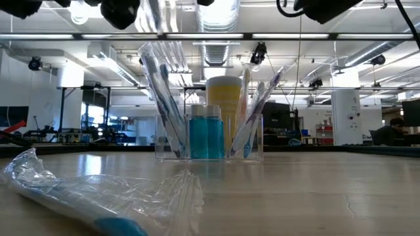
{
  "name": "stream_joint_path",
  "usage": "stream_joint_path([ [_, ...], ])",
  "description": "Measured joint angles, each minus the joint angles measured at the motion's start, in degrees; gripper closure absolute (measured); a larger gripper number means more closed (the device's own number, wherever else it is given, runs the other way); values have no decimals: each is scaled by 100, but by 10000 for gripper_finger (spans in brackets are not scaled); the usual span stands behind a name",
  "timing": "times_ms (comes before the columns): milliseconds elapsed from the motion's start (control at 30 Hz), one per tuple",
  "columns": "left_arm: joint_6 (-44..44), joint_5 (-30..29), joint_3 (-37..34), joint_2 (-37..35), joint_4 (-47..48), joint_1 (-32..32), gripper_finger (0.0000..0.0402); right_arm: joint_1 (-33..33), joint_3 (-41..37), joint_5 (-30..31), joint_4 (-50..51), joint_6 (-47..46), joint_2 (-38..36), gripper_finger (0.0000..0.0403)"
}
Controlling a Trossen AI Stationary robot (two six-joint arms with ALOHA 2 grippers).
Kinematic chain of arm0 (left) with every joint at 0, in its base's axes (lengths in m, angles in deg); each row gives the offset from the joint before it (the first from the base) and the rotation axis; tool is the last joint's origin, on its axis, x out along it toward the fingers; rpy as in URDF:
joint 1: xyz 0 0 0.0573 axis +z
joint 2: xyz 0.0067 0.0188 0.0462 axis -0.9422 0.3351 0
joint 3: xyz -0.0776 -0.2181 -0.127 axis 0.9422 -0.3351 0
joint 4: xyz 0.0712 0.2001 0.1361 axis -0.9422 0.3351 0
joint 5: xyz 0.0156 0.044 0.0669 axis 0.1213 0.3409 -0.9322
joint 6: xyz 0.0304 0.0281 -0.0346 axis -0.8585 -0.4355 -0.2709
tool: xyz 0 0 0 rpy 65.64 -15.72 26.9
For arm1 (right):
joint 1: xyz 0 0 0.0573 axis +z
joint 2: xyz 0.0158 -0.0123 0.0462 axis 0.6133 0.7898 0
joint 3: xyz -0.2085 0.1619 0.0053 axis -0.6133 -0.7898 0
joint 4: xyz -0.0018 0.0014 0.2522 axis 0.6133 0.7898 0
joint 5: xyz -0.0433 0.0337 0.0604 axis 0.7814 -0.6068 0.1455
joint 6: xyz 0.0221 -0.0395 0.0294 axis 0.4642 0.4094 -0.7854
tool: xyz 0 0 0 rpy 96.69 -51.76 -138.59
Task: Pick & Place toothbrushing station
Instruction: Put the blue toothbrush into the transparent organizer
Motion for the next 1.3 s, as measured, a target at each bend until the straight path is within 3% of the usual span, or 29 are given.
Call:
stream_joint_path([
  [133, -3, 244, 0, -78, -37, -8, 375, 7, 4, 106, -9, -77, -6, 395],
  [267, 9, 253, 0, -84, 48, -7, 376, 7, 7, 119, 106, -294, -15, 394],
  [400, 93, 264, 8, -89, 363, -7, 375, 7, 14, 94, 855, -946, -220, 386],
  [800, 109, 65, 385, -101, 1310, 3, 375, 26, 1054, 104, 3698, -1998, -546, 223],
  [967, 109, 8, 385, -101, 1385, 4, 375, 28, 1326, 166, 4101, -1998, -529, 186],
  [1133, 109, 11, 380, -95, 1476, 4, 375, 22, 1396, 336, 4245, -2001, -529, 204],
  [1300, 117, 13, 380, -95, 1502, 10, 375, 22, 1362, 492, 4383, -1992, -529, 282],
])
